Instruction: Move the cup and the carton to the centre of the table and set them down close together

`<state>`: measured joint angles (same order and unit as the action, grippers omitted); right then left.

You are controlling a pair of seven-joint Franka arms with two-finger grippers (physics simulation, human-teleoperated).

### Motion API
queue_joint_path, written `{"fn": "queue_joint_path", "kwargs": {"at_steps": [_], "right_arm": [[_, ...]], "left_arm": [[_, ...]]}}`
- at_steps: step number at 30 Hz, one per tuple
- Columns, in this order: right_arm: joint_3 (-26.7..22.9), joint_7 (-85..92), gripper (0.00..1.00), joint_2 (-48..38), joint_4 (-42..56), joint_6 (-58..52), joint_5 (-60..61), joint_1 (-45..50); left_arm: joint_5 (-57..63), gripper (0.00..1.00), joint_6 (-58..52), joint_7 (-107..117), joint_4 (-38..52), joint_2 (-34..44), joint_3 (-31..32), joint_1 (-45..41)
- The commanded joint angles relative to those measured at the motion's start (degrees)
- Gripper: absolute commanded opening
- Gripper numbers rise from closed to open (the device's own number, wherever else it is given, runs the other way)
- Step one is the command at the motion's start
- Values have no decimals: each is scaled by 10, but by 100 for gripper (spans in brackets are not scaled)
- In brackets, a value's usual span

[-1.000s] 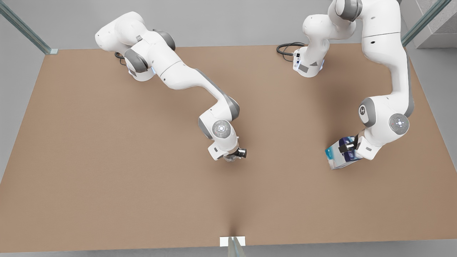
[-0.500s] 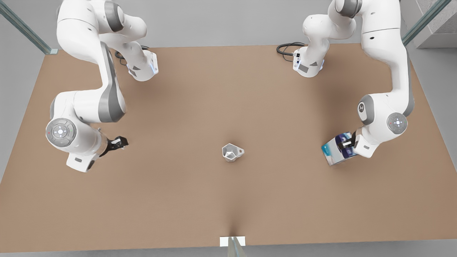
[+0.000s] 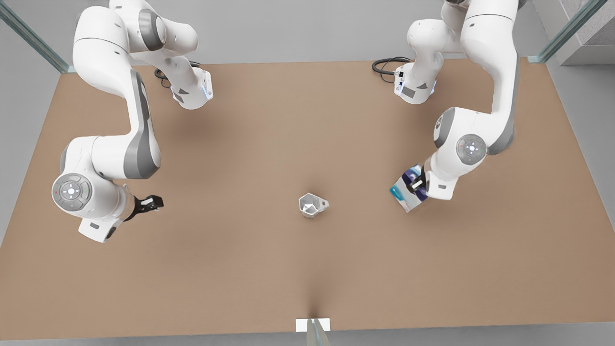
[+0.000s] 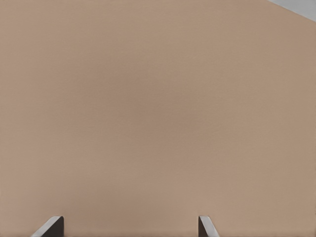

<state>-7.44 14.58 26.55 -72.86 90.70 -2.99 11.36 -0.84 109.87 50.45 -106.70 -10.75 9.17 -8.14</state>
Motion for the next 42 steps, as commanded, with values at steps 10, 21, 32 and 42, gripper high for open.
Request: {"fn": "queue_joint_path", "kwargs": {"at_steps": [10,21,32,42], "right_arm": [[0,-1,100,8,0,5,0,-2],[0,0,100,9,0,9,-1,-6],[0,0,100,12,0,13,-1,-6],[0,1,100,16,1,20,-2,-11]], "left_arm": [[-5,65,-112,320,74,-1,162,-1],[73,64,-65,639,178,-128,169,-135],[115,64,47,722,136,-142,169,-162],[111,64,151,747,47,-120,166,-162]]}}
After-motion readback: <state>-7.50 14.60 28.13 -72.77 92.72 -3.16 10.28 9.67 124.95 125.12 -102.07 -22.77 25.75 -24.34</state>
